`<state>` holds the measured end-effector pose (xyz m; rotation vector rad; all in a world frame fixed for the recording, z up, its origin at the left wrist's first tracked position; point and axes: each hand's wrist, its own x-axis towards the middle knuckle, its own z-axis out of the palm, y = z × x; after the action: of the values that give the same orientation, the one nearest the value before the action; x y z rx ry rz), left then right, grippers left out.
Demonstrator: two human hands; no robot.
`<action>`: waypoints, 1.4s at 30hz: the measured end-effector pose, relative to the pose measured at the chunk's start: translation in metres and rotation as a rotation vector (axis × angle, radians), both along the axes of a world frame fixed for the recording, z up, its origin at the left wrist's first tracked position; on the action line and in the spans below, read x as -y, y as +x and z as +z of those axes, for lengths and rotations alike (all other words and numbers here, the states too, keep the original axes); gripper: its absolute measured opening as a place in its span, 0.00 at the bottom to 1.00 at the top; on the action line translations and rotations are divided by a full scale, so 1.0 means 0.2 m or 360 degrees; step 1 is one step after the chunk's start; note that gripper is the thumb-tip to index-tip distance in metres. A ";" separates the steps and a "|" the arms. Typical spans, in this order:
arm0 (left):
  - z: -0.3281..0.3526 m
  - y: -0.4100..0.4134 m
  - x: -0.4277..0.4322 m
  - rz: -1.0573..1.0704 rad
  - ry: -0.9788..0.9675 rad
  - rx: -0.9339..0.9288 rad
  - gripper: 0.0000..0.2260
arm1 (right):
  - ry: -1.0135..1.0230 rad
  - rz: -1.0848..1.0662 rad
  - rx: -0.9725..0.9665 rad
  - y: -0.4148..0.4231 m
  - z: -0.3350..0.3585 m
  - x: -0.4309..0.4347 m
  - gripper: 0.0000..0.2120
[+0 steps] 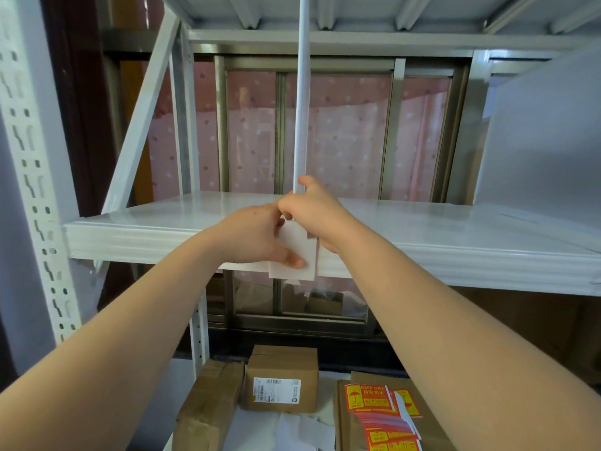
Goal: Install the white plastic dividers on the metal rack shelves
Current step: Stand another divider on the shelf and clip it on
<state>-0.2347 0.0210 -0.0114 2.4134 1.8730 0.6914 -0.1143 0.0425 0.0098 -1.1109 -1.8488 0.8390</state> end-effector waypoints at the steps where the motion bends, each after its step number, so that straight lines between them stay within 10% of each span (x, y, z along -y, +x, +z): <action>1: 0.00 0.00 0.00 -0.0001 -0.0003 -0.0005 0.38 | -0.0005 0.0005 0.0018 0.00 0.00 0.00 0.37; 33: -0.01 0.01 0.04 -0.0038 0.0139 0.0047 0.36 | 0.0066 0.0026 0.0009 0.00 -0.03 -0.01 0.39; 42: -0.05 0.09 0.09 -0.0090 0.0672 0.0869 0.21 | 0.0185 0.0063 -0.0209 0.06 -0.03 0.06 0.25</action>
<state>-0.2158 0.0024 -0.0205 2.1316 1.5417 1.6760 -0.1022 0.0313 0.0033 -0.9277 -1.7916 0.7972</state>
